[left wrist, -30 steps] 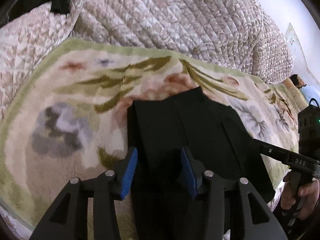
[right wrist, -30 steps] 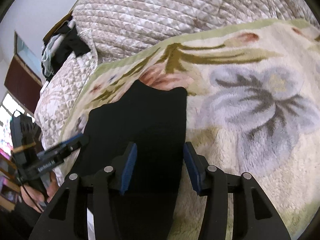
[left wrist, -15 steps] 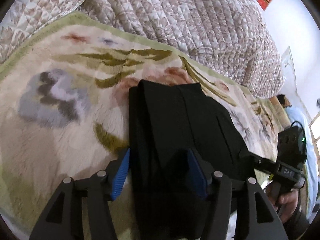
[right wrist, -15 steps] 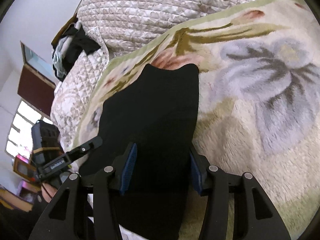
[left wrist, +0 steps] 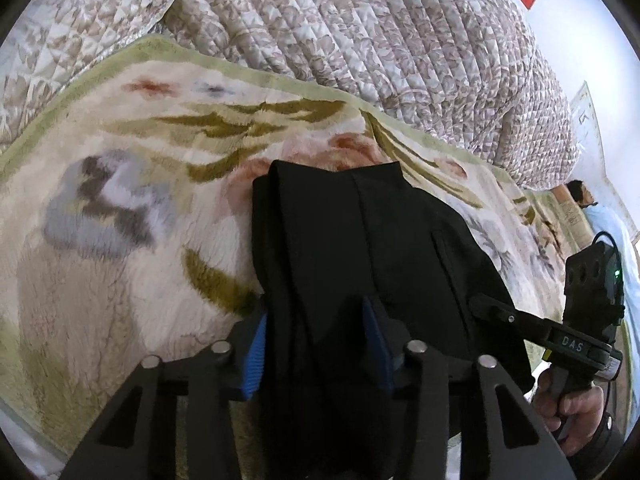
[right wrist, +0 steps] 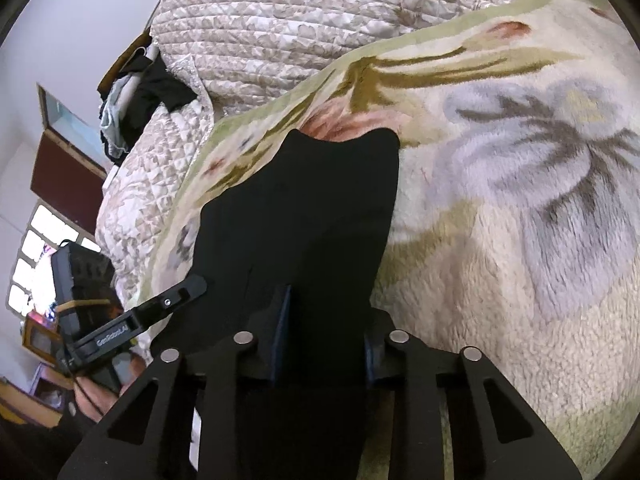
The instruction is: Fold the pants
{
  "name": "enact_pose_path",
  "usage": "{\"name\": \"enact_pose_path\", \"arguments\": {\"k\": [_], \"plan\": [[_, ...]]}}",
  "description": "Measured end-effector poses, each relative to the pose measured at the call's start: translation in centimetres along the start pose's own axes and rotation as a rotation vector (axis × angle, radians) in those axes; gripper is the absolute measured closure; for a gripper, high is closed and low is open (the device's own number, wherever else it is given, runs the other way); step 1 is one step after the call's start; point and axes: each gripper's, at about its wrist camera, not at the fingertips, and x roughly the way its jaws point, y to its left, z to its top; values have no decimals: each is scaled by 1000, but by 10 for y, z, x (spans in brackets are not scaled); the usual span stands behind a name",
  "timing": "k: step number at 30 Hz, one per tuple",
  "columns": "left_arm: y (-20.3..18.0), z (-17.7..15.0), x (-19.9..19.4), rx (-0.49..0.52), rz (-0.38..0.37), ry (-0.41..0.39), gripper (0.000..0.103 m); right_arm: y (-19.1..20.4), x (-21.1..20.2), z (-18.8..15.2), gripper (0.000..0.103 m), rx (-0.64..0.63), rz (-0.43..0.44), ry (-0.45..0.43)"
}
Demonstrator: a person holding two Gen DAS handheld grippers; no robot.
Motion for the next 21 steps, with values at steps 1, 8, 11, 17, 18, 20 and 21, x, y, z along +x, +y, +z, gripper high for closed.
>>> {"name": "enact_pose_path", "arguments": {"k": [1, 8, 11, 17, 18, 20, 21], "plan": [[-4, 1, -1, 15, 8, -4, 63, 2, 0, 0, 79, -8, -9, -4], [-17, 7, -18, 47, 6, -32, 78, 16, -12, 1, 87, -53, -32, -31], [-27, 9, -26, 77, 10, -52, 81, 27, -21, 3, 87, -80, -28, -54], [-31, 18, -34, 93, 18, -61, 81, 47, -27, 8, 88, -116, -19, -70], [-30, 22, -35, 93, 17, -61, 81, 49, -28, 10, 88, -120, -15, -72], [-29, 30, -36, 99, 22, -69, 81, 54, -28, 16, 88, -127, -8, -78], [-30, 34, -37, 106, 26, -75, 81, 56, -27, 19, 88, -132, -7, -81]]}}
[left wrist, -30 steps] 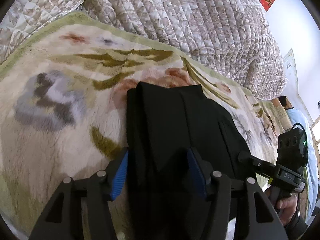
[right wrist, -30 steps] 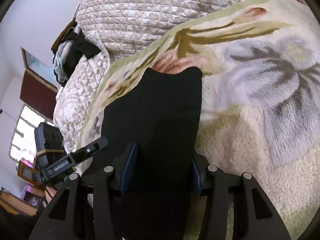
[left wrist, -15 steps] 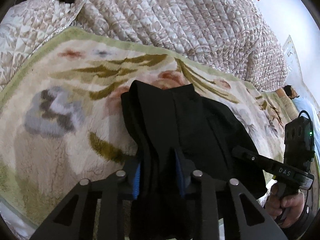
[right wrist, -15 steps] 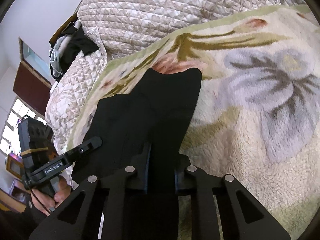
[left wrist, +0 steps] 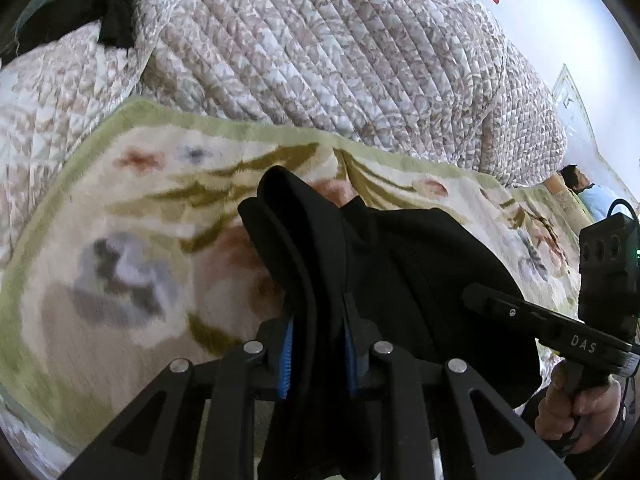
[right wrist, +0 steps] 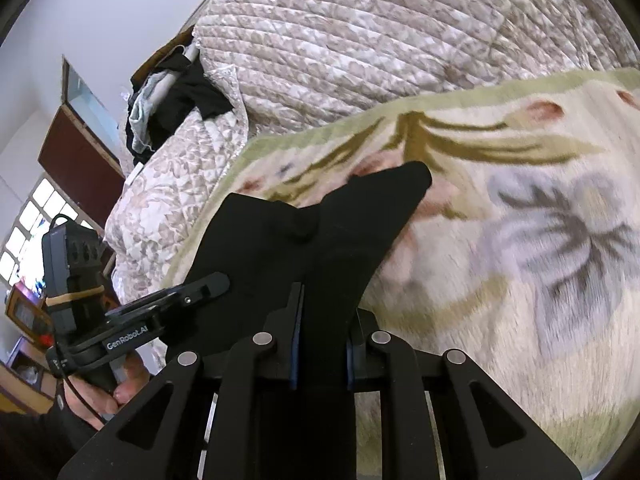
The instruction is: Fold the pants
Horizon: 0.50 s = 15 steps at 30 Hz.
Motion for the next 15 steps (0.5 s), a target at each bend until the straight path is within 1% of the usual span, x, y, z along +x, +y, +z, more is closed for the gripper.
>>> {"name": "enact_pose_path", "arguments": {"k": [4, 7, 11, 14, 15], "plan": [[7, 28, 5, 37, 13, -22, 81, 7, 11, 21, 88, -25, 4, -20], [19, 50, 17, 38, 22, -27, 81, 6, 25, 40, 87, -28, 9, -28], [41, 81, 41, 43, 44, -26, 81, 7, 60, 73, 87, -32, 13, -25], [61, 98, 63, 30, 59, -27, 80, 5, 83, 90, 87, -37, 17, -26], [70, 102, 72, 12, 70, -21, 80, 0, 95, 97, 87, -31, 17, -23]]}}
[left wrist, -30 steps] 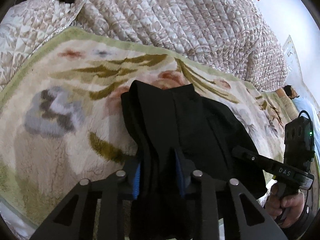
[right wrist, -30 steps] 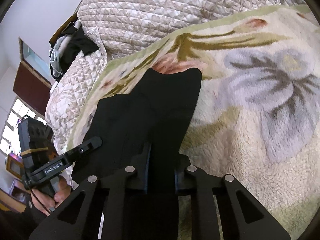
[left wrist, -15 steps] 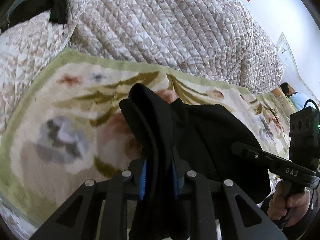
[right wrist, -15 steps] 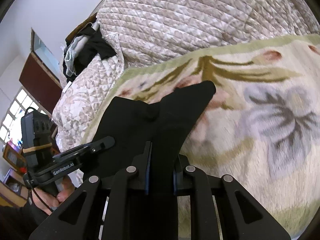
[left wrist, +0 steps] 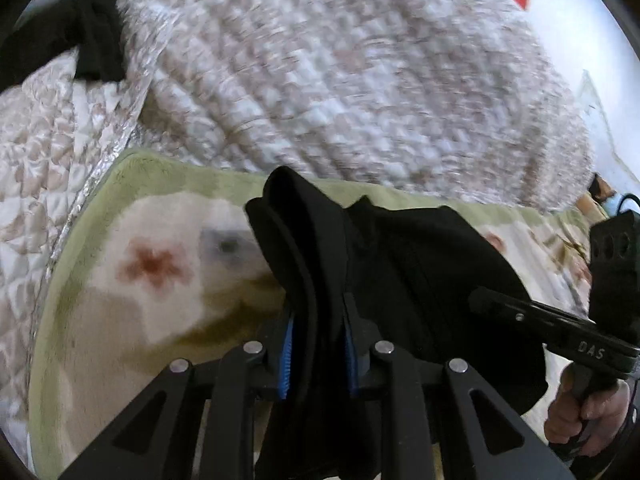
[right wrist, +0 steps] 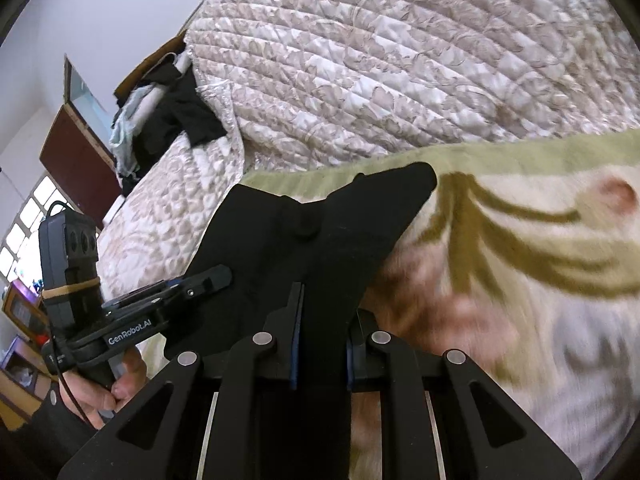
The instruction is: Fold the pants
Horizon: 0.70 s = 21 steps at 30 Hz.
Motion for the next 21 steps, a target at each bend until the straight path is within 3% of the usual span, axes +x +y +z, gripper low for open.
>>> {"name": "enact_pose_path", "arguments": {"k": [3, 6, 8, 16, 21], "plan": [[16, -1, 29, -23, 23, 45, 77, -16, 30, 5, 87, 30, 7, 44], [30, -9, 42, -53, 42, 73, 65, -34, 49, 2, 79, 64, -37, 96], [35, -10, 37, -55, 37, 67, 63, -41, 41, 1, 65, 85, -39, 76], [18, -27, -12, -39, 157, -9, 63, -18, -18, -9, 65, -50, -146, 24], [-7, -49, -41, -18, 164, -44, 63, 8, -41, -34, 64, -118, -163, 18]]}}
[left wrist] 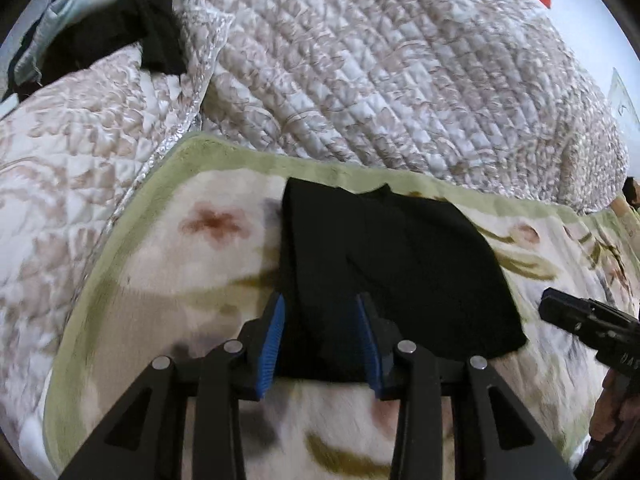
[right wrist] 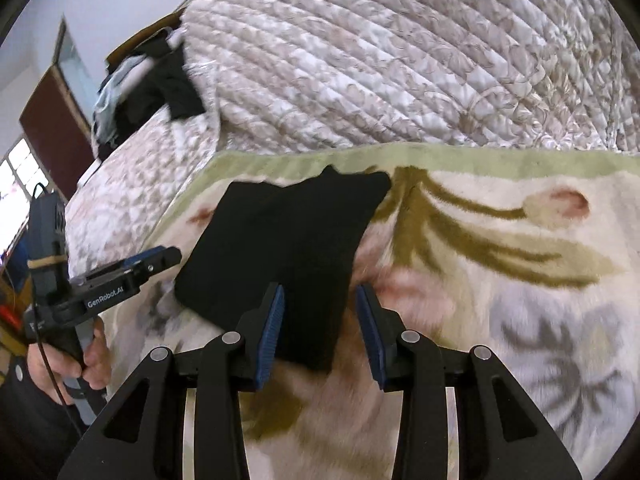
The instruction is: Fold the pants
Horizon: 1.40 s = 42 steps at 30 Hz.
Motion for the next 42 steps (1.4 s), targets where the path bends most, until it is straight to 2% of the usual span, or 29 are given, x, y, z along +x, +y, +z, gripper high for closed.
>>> {"name": "enact_pose_path", "arguments": {"k": [6, 8, 10, 17, 21, 31, 42], "plan": [[-15, -34, -13, 2, 8, 12, 63, 28, -9, -38, 64, -98, -45, 24], [-15, -45, -10, -6, 6, 34, 63, 34, -7, -47, 61, -118, -57, 30], [-16, -53, -7, -7, 10, 53, 63, 36, -4, -53, 58, -128, -64, 39], [-15, -70, 10, -5, 44, 109, 63, 30, 11, -64, 57, -139, -128, 75], [-17, -75, 14, 16, 57, 109, 62, 21, 22, -70, 57, -119, -144, 113], [-17, -75, 14, 18, 49, 108, 56, 19, 23, -73, 49, -128, -152, 107], [-18, -75, 15, 26, 45, 108, 51, 18, 23, -74, 48, -126, -150, 105]]}}
